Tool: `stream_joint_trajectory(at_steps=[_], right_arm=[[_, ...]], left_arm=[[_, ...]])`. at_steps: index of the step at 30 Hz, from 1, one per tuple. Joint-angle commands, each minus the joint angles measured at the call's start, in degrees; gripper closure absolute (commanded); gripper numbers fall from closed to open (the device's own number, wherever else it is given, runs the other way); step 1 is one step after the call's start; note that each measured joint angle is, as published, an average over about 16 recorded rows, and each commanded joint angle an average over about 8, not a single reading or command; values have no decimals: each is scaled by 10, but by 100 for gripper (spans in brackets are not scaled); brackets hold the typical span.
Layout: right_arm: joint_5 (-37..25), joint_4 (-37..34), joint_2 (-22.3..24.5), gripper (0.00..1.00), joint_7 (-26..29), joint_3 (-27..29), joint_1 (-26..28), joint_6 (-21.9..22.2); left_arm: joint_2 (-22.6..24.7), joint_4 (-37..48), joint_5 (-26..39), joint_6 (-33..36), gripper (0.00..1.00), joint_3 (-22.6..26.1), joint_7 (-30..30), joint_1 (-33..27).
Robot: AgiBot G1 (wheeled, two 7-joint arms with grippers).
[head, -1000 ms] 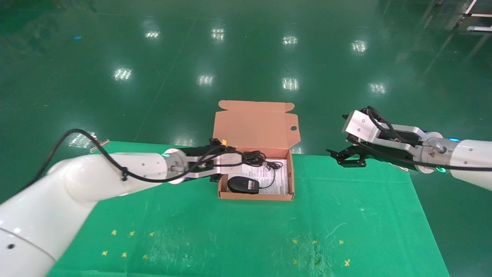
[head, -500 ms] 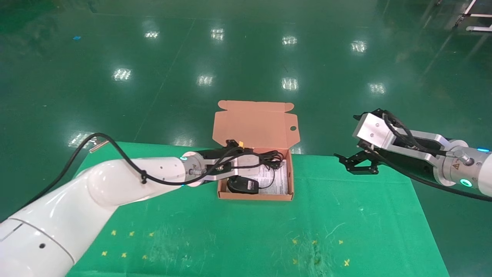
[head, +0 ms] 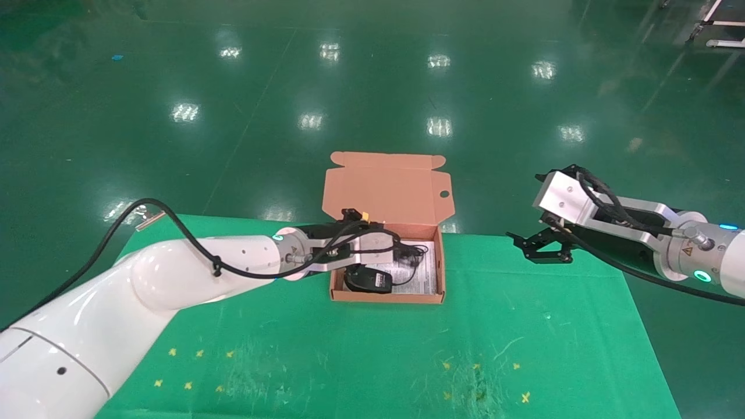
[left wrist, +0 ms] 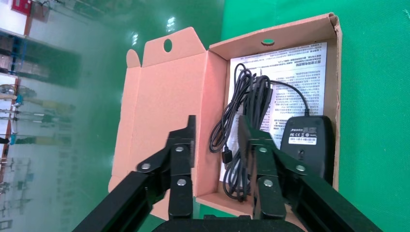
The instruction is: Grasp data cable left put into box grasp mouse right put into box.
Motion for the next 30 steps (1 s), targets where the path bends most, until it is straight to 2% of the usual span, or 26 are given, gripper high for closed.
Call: stream_joint_trajectory(at_steps=[1, 8, 15, 21, 26, 30], right_arm=[[2, -2, -1, 0, -1, 0, 0, 0], [4, -7, -5, 0, -7, 3, 5, 2], [-8, -15, -25, 0, -39, 10, 40, 7], [-23, -25, -40, 0, -64, 5, 65, -11], [-9, -29, -43, 0, -71, 13, 63, -34], [29, -29, -39, 0, -77, 37, 45, -65]], left_arm=[[0, 0, 2, 1, 0, -2, 0, 0], [-12, -11, -2, -2, 0, -9, -6, -9], [-17, 1, -13, -44, 0, -27, -22, -70], [-14, 21, -18, -72, 0, -33, -29, -100], [-29, 12, -42, -56, 0, -46, -39, -94], [-57, -14, -78, -15, 0, -68, -53, -73]])
